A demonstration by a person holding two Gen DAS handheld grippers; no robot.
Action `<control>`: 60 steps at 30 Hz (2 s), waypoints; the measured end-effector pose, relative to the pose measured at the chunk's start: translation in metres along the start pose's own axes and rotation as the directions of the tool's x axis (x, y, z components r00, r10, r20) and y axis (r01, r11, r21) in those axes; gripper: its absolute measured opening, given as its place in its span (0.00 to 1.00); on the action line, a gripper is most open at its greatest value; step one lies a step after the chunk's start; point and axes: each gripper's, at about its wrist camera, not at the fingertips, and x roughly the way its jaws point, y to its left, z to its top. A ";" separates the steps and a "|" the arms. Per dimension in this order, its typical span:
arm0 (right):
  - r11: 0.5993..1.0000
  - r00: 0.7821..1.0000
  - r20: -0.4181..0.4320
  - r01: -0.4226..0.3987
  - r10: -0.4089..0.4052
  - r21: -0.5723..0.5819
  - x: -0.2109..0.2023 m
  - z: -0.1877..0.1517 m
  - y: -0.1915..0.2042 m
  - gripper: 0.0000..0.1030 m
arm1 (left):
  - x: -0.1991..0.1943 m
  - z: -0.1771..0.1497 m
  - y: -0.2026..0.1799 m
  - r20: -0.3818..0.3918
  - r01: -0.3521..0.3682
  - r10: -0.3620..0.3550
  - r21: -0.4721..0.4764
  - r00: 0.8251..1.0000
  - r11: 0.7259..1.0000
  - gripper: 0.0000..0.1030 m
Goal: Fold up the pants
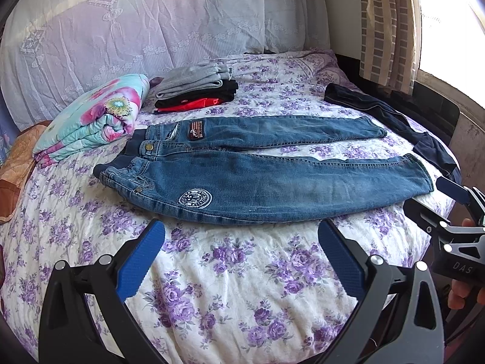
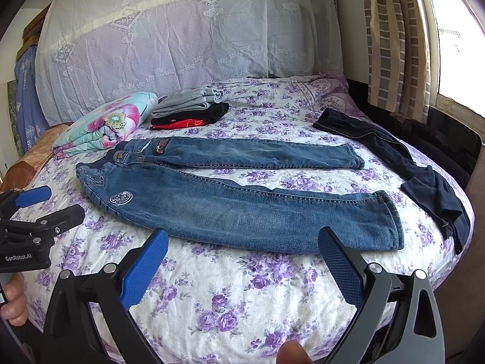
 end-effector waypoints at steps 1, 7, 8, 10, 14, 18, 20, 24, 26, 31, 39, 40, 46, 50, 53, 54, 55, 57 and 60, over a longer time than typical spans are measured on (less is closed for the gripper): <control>1.000 1.000 0.001 0.001 -0.001 0.000 0.000 0.000 0.000 0.97 | 0.000 0.000 0.000 0.000 0.000 0.000 0.000 1.000 1.000 0.96; 1.000 1.000 -0.001 -0.001 0.001 -0.001 0.000 0.000 0.000 0.97 | 0.000 0.000 0.001 0.002 -0.001 0.001 0.002 1.000 1.000 0.96; 1.000 1.000 -0.001 0.000 0.000 -0.001 0.000 0.001 0.000 0.97 | 0.000 0.000 0.001 0.002 -0.001 0.001 0.002 1.000 1.000 0.96; 1.000 1.000 -0.002 -0.001 0.001 -0.001 0.000 0.000 0.000 0.97 | 0.000 0.000 0.001 0.001 -0.002 0.002 0.001 1.000 1.000 0.96; 1.000 1.000 -0.002 0.000 0.000 0.000 0.000 0.001 0.000 0.97 | 0.000 0.000 0.000 0.002 -0.001 0.001 0.002 1.000 1.000 0.96; 1.000 1.000 -0.002 0.000 0.000 0.001 0.000 0.000 0.000 0.97 | -0.001 0.000 0.001 0.001 -0.001 0.001 0.001 1.000 1.000 0.96; 1.000 1.000 -0.001 0.000 0.000 0.001 0.001 0.000 0.000 0.97 | -0.001 -0.001 0.001 0.002 -0.002 0.002 0.002 1.000 1.000 0.96; 1.000 1.000 -0.001 -0.001 0.001 0.000 0.000 0.000 -0.001 0.97 | -0.001 0.000 0.001 0.002 -0.002 0.002 0.002 1.000 1.000 0.96; 1.000 1.000 -0.002 -0.001 0.001 0.000 0.001 -0.001 -0.001 0.97 | -0.001 0.000 0.001 0.004 -0.003 0.003 0.002 1.000 1.000 0.96; 1.000 1.000 -0.003 -0.001 0.001 0.001 0.001 -0.001 -0.001 0.97 | -0.001 0.000 0.001 0.002 -0.004 0.004 0.004 1.000 1.000 0.96; 1.000 1.000 -0.004 -0.003 0.003 0.004 0.001 -0.002 -0.003 0.97 | 0.000 0.000 0.001 0.002 -0.004 0.004 0.004 1.000 1.000 0.96; 1.000 1.000 -0.004 -0.002 0.002 0.003 0.001 -0.002 -0.003 0.97 | 0.000 0.000 0.001 0.001 -0.003 0.003 0.004 1.000 1.000 0.96; 1.000 1.000 -0.005 -0.003 0.003 0.004 0.002 -0.003 -0.003 0.97 | 0.000 0.000 0.001 0.001 -0.004 0.004 0.003 1.000 1.000 0.96; 1.000 1.000 -0.011 -0.003 0.003 0.006 0.003 -0.004 -0.003 0.97 | 0.000 0.000 0.000 -0.002 -0.004 0.004 0.004 1.000 1.000 0.96; 1.000 1.000 -0.018 -0.004 0.004 0.002 0.006 -0.006 -0.001 0.97 | 0.003 -0.001 0.000 -0.008 -0.005 0.005 0.004 1.000 1.000 0.96; 1.000 1.000 -0.020 -0.006 0.006 0.001 0.007 -0.005 0.000 0.97 | 0.004 -0.001 0.000 -0.010 -0.003 0.003 0.004 1.000 1.000 0.96; 1.000 1.000 -0.021 -0.006 0.006 0.000 0.007 -0.005 0.000 0.97 | 0.005 -0.001 0.000 -0.012 -0.003 0.003 0.005 1.000 1.000 0.96; 1.000 1.000 -0.022 -0.007 0.007 0.000 0.008 -0.005 0.001 0.97 | 0.007 -0.001 0.000 -0.013 -0.003 0.003 0.007 1.000 1.000 0.96; 1.000 1.000 -0.029 -0.008 0.008 0.001 0.010 -0.005 0.000 0.97 | 0.010 -0.002 0.002 -0.021 0.000 0.000 0.002 1.000 1.000 0.96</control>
